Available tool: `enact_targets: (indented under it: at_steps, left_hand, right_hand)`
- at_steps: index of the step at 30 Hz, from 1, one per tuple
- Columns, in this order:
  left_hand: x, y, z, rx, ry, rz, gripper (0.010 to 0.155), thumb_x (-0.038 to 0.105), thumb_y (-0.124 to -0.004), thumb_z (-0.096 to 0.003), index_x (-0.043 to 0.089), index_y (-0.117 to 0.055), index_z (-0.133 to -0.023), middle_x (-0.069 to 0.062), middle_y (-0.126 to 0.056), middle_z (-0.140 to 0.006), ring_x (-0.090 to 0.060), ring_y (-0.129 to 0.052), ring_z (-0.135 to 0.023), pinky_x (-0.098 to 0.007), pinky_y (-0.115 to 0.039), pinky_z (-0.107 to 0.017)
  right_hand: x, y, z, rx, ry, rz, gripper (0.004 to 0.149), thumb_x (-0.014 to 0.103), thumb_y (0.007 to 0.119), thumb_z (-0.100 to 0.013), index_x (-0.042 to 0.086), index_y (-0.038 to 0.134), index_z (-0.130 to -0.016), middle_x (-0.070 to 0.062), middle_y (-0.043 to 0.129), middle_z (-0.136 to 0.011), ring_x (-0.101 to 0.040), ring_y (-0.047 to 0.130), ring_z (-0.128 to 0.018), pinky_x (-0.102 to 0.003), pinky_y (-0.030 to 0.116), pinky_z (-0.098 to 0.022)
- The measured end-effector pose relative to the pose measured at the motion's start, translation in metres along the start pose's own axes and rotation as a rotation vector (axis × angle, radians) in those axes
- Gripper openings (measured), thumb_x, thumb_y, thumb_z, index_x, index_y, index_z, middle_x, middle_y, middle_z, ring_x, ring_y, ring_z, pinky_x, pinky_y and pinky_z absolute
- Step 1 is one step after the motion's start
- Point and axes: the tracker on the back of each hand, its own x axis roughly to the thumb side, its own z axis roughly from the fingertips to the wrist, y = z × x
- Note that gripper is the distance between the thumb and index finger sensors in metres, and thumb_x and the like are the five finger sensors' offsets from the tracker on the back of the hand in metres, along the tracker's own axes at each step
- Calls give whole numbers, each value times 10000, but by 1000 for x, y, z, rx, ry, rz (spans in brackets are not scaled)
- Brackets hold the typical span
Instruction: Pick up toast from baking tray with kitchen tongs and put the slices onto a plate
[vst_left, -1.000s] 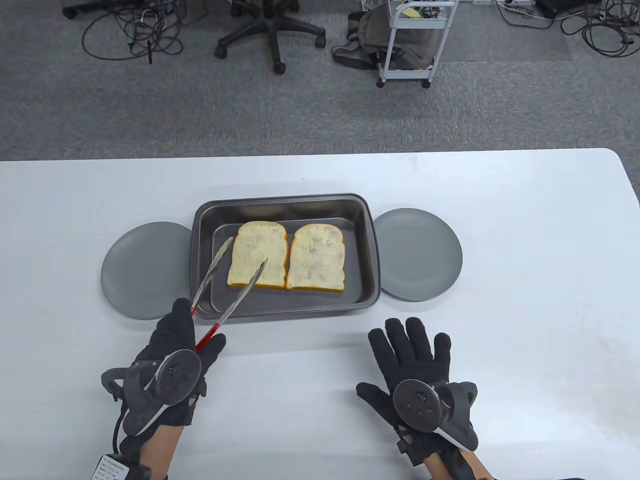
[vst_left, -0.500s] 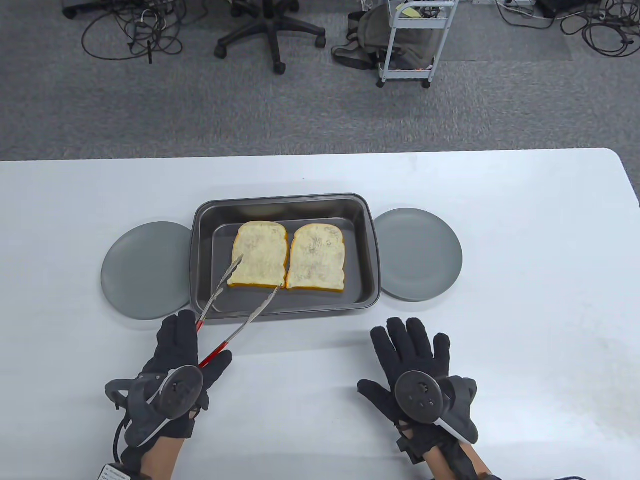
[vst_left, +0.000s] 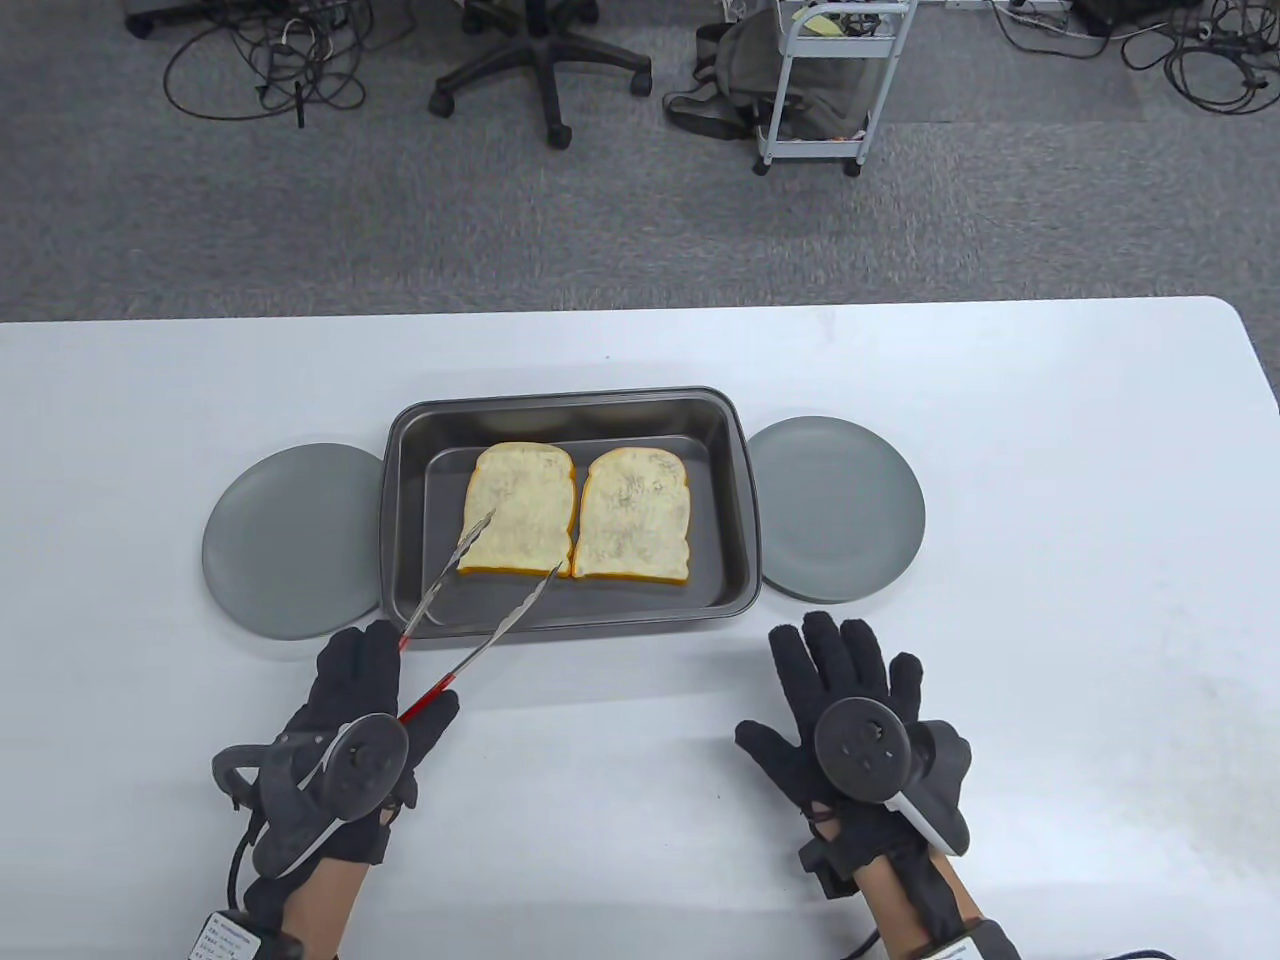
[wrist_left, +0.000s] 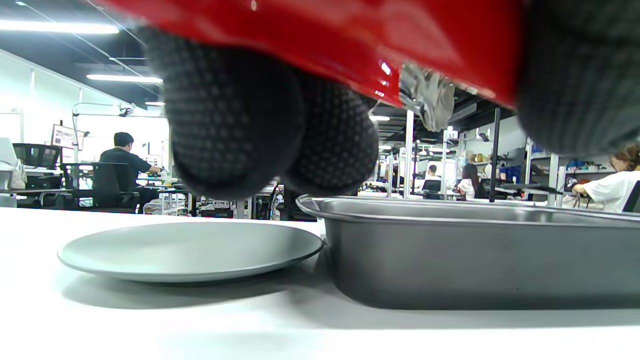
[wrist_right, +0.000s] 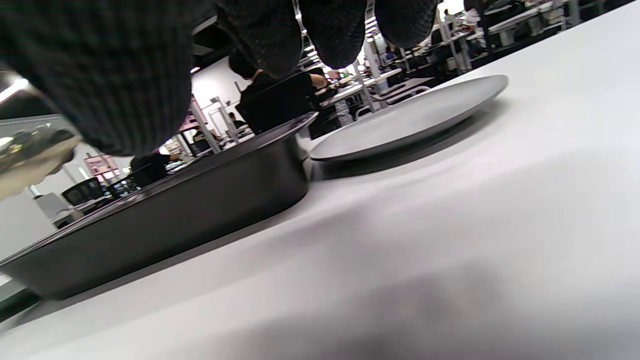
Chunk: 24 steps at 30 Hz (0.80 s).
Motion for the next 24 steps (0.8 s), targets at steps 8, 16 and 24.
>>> enact_targets:
  at_steps: [8, 16, 24]
  left_hand:
    - [-1, -4, -2, -43, -1, 3, 887, 730, -923, -291, 208, -747, -987, -88, -937, -825, -222, -1104, -501, -359, -1011, -366]
    - [-4, -3, -3, -45, 11, 3, 905, 738, -908, -291, 202, -726, -996, -87, -929, -830, -219, -1089, -491, -354, -994, -357]
    - [-11, -1, -4, -46, 33, 21, 901, 733, -911, -292, 191, -733, -990, -89, -933, -823, -221, -1088, -475, -351, -985, -346]
  right_hand:
    - [-31, -23, -57, 10, 161, -38, 891, 600, 888, -332, 247, 554, -1079, -120, 476, -1190, -472, 470, -1100, -777, 339, -734]
    - [-71, -32, -122, 62, 395, -57, 913, 594, 901, -326, 210, 543, -1074, -175, 583, -1119, -468, 673, -993, -689, 575, -692]
    - [-107, -30, -164, 47, 642, -42, 847, 556, 939, -313, 130, 655, -988, -172, 801, -898, -366, 909, -704, -528, 773, -488]
